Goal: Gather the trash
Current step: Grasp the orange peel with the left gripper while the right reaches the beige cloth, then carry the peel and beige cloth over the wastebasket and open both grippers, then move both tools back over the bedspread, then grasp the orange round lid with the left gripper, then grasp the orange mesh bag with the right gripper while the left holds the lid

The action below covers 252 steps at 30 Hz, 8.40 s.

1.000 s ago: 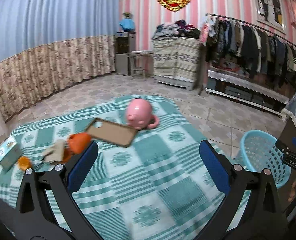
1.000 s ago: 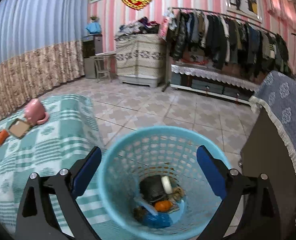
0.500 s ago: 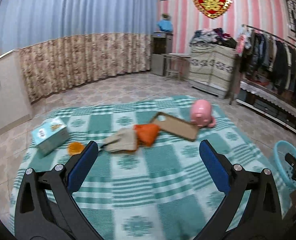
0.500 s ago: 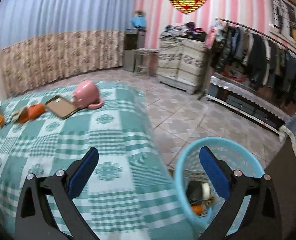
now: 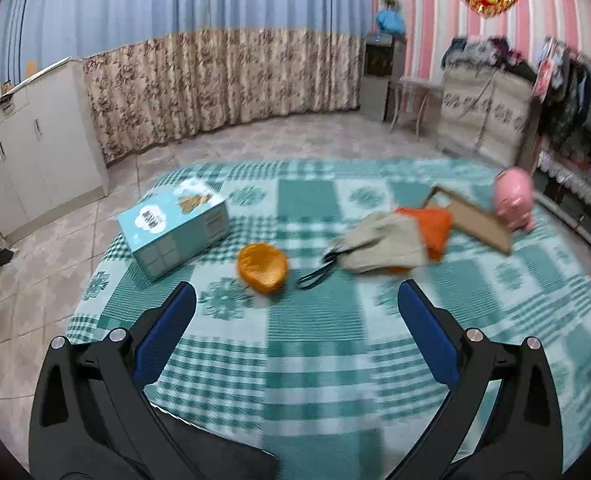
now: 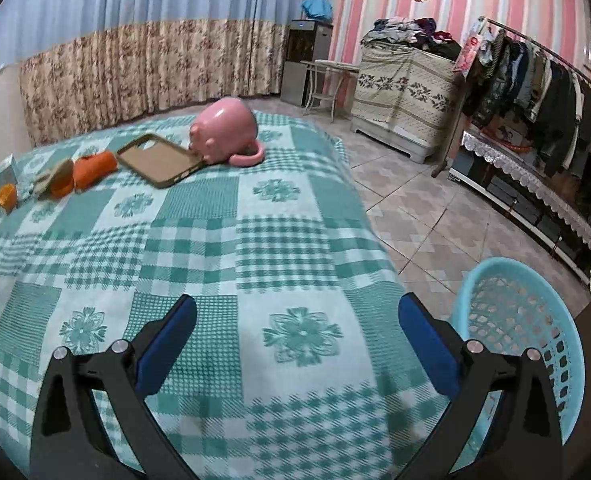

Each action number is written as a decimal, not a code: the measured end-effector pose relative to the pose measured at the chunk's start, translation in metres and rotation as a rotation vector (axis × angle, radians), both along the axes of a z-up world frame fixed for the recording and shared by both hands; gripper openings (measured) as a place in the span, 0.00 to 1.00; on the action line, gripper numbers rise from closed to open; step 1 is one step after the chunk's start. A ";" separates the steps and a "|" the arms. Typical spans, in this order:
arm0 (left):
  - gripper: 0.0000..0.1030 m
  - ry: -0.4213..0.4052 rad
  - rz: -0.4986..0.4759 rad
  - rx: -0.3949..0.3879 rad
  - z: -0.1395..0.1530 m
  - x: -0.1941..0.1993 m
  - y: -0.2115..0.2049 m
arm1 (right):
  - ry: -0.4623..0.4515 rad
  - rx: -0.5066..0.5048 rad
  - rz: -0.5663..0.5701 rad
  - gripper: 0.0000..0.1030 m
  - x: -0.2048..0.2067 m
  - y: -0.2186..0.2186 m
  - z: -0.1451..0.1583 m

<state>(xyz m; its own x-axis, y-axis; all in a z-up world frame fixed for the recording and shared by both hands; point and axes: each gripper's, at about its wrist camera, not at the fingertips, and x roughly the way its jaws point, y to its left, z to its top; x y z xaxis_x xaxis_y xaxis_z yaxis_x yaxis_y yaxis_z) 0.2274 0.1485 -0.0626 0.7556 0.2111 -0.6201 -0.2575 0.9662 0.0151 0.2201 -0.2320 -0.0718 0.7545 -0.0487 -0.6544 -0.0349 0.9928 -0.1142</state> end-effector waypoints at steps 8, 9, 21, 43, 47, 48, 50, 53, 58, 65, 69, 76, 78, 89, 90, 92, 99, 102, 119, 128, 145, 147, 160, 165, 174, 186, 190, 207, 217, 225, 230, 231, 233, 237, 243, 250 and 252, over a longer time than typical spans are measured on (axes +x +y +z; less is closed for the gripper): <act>0.95 0.086 0.045 -0.064 -0.022 0.034 0.041 | 0.034 0.009 0.022 0.96 0.018 0.023 -0.009; 0.94 0.098 0.046 -0.076 -0.024 0.042 0.044 | 0.045 0.027 0.026 0.96 0.023 0.026 -0.010; 0.57 0.244 0.020 -0.144 -0.048 0.089 0.055 | 0.086 0.075 0.115 0.95 0.072 0.085 -0.010; 0.36 0.054 0.105 -0.128 -0.021 0.011 0.067 | 0.053 0.096 0.410 0.78 0.106 0.244 0.014; 0.36 0.046 0.117 -0.129 -0.017 -0.009 0.076 | 0.076 0.138 0.438 0.77 0.115 0.265 0.011; 0.36 0.043 0.122 -0.127 -0.018 -0.013 0.078 | 0.084 0.142 0.447 0.76 0.116 0.271 0.009; 0.36 0.040 0.129 -0.124 -0.019 -0.022 0.081 | 0.109 0.145 0.464 0.70 0.121 0.282 0.002; 0.36 0.059 0.133 -0.130 -0.025 -0.029 0.084 | 0.162 0.182 0.481 0.29 0.129 0.288 -0.007; 0.36 0.052 0.136 -0.120 -0.019 -0.035 0.082 | 0.125 0.194 0.516 0.08 0.114 0.282 0.006; 0.36 0.003 0.080 -0.088 0.009 -0.033 0.052 | 0.010 0.196 0.488 0.05 0.071 0.232 0.047; 0.36 -0.016 0.031 -0.084 0.020 -0.031 0.024 | -0.042 0.176 0.421 0.04 0.044 0.182 0.067; 0.36 -0.045 -0.119 -0.105 0.039 -0.024 -0.049 | -0.183 0.131 0.221 0.04 -0.016 0.065 0.105; 0.36 -0.054 -0.174 -0.108 0.044 -0.022 -0.073 | -0.220 0.132 0.146 0.04 -0.033 0.028 0.115; 0.36 -0.070 -0.463 -0.094 0.060 -0.005 -0.221 | -0.272 0.176 -0.187 0.04 -0.093 -0.120 0.106; 0.36 -0.071 -0.489 -0.098 0.061 -0.004 -0.234 | -0.272 0.190 -0.211 0.04 -0.095 -0.129 0.102; 0.36 -0.078 -0.521 -0.094 0.062 -0.001 -0.254 | -0.281 0.236 -0.257 0.04 -0.098 -0.148 0.093; 0.36 -0.072 -0.632 -0.122 0.061 0.017 -0.325 | -0.268 0.260 -0.330 0.04 -0.096 -0.179 0.065; 0.36 -0.055 -0.675 -0.105 0.054 0.023 -0.352 | -0.252 0.257 -0.351 0.04 -0.093 -0.190 0.053; 0.36 -0.026 -0.911 -0.028 0.028 0.031 -0.499 | -0.186 0.307 -0.522 0.04 -0.107 -0.251 0.019; 0.37 -0.036 -0.991 0.041 0.018 0.033 -0.549 | -0.156 0.354 -0.588 0.04 -0.110 -0.266 0.006; 0.85 -0.088 -0.910 0.134 0.024 0.040 -0.551 | -0.136 0.348 -0.573 0.04 -0.105 -0.260 -0.001; 0.88 -0.105 -0.876 0.125 0.030 0.040 -0.536 | -0.133 0.336 -0.564 0.04 -0.103 -0.257 0.000; 0.95 -0.092 -0.694 0.044 0.042 0.026 -0.418 | -0.105 0.235 -0.517 0.41 -0.087 -0.233 0.003; 0.95 -0.106 -0.634 0.035 0.047 0.012 -0.375 | -0.125 0.184 -0.520 0.72 -0.087 -0.224 0.007; 0.95 -0.101 -0.524 0.005 0.049 -0.004 -0.308 | -0.119 0.098 -0.524 0.92 -0.085 -0.215 0.004; 0.95 -0.130 -0.366 0.000 0.055 -0.021 -0.214 | -0.200 0.024 -0.386 0.94 -0.090 -0.167 0.032; 0.95 -0.130 -0.303 -0.010 0.055 -0.019 -0.178 | -0.205 0.023 -0.302 0.95 -0.080 -0.139 0.045; 0.95 0.012 -0.092 -0.045 -0.003 0.046 -0.054 | -0.064 0.156 0.008 0.95 0.026 0.004 0.039; 0.90 0.102 -0.068 -0.101 -0.042 0.104 -0.064 | 0.013 0.129 0.020 0.95 0.076 0.032 0.013; 0.56 0.166 -0.084 -0.127 -0.059 0.128 -0.066 | 0.052 0.142 0.042 0.95 0.093 0.045 -0.002; 0.39 0.163 -0.081 -0.101 -0.056 0.121 -0.062 | 0.061 0.164 0.068 0.95 0.096 0.063 -0.003; 0.39 0.156 -0.060 -0.081 -0.054 0.115 -0.059 | 0.060 0.161 0.075 0.95 0.097 0.068 -0.002; 0.39 0.135 -0.022 -0.064 -0.049 0.103 -0.050 | 0.055 0.150 0.102 0.95 0.099 0.083 -0.001; 0.39 0.090 0.081 -0.030 -0.043 0.072 -0.031 | 0.056 0.154 0.148 0.95 0.106 0.112 -0.001; 0.39 0.077 0.275 -0.065 -0.045 0.057 0.005 | 0.044 0.126 0.239 0.95 0.120 0.169 0.002; 0.39 0.131 0.333 -0.090 -0.058 0.063 0.020 | 0.066 0.141 0.326 0.83 0.145 0.215 0.002; 0.39 0.134 0.337 -0.101 -0.058 0.063 0.022 | 0.085 0.131 0.342 0.78 0.153 0.227 -0.004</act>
<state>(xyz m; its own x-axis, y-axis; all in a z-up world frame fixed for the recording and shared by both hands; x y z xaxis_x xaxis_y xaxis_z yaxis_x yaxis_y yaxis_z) 0.2900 0.1707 -0.1210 0.5648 0.3664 -0.7394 -0.5633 0.8260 -0.0209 0.3726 -0.0050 -0.0757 0.6552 0.2854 -0.6995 -0.3711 0.9281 0.0311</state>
